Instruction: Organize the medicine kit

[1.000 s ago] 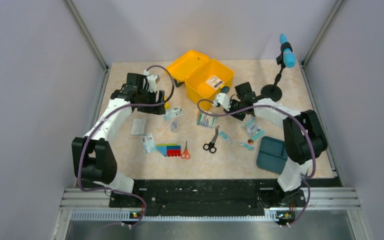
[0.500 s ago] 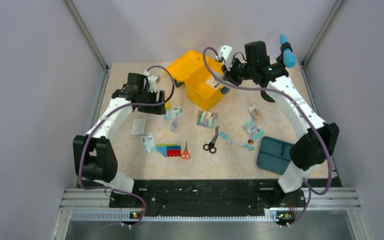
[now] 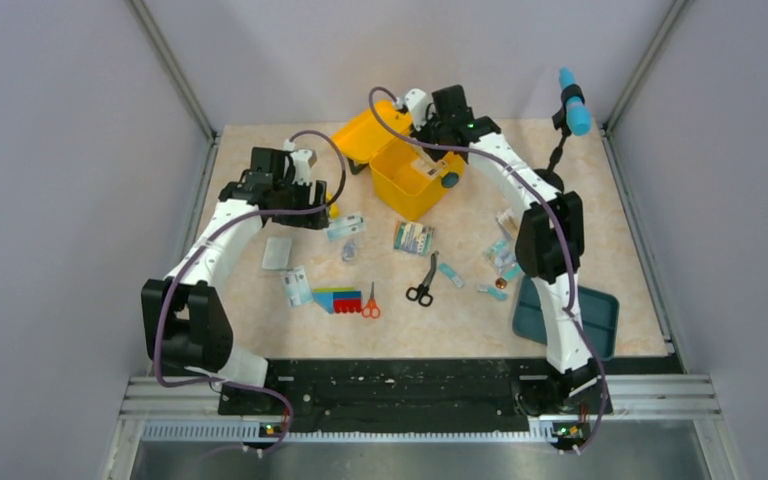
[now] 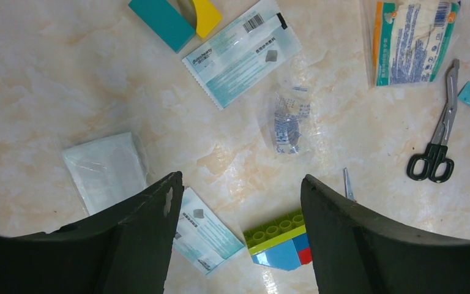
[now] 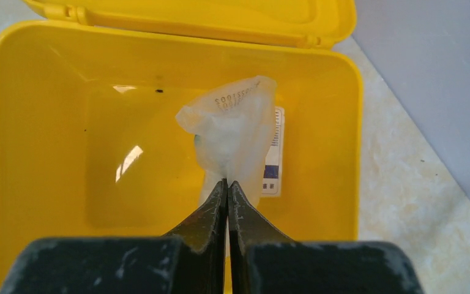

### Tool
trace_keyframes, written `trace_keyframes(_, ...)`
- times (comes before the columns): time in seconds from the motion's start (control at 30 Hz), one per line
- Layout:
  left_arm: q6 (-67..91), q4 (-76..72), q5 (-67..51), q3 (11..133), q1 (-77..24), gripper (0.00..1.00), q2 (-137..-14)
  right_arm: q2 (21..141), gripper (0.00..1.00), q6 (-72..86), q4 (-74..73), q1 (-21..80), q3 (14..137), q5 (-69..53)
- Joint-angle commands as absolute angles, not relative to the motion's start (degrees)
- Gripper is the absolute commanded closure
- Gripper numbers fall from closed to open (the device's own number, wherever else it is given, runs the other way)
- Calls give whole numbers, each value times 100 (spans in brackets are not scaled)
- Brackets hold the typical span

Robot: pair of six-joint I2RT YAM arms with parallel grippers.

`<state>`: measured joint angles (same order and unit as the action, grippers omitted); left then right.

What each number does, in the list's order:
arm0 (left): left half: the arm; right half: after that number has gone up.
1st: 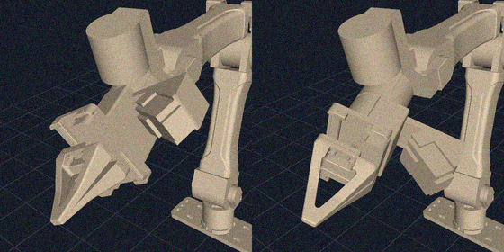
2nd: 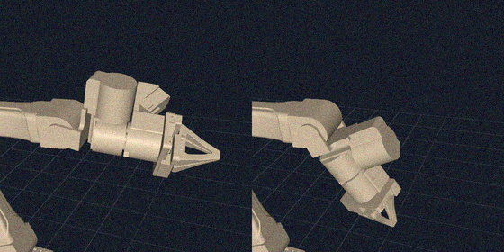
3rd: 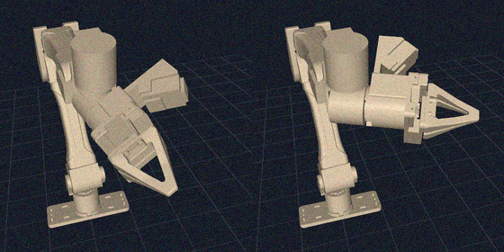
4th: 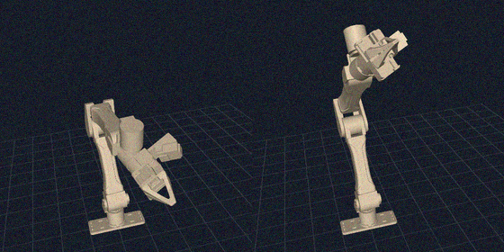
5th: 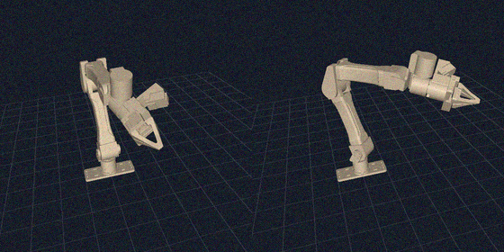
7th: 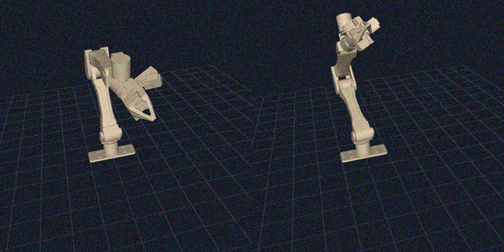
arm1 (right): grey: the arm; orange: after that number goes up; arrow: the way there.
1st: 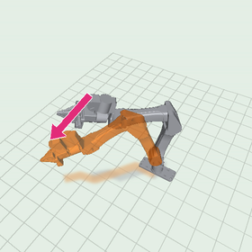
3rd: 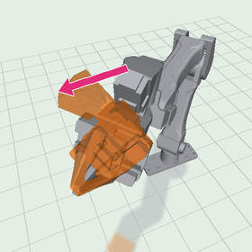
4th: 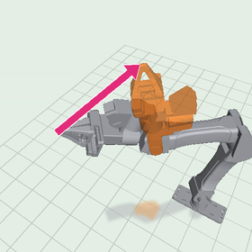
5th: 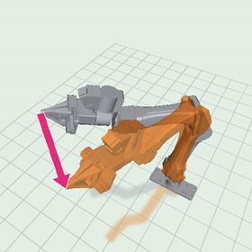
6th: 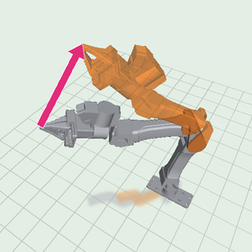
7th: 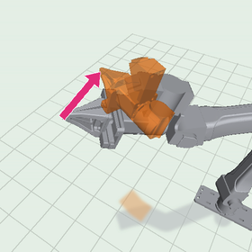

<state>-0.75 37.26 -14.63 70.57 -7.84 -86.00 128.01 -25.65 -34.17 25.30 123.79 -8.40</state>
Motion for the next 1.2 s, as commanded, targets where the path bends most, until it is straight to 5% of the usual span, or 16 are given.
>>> trace_keyframes(0.0,-184,3481,-1245,6952,-738,25,-8316,12973,100,-2471,-3000,2719,12554,-219)
trace_keyframes(0.77,-235,3492,-1277,6946,-734,25,-8245,13788,100,-3050,-1839,2820,11898,1138)
trace_keyframes(1.03,-227,3462,-1295,6820,-729,25,-8204,13216,55,-2568,-2266,2822,11928,726)
trace_keyframes(1.17,-141,3371,-1285,6773,-729,24,-8263,12757,49,-2331,-2598,2822,11868,248)
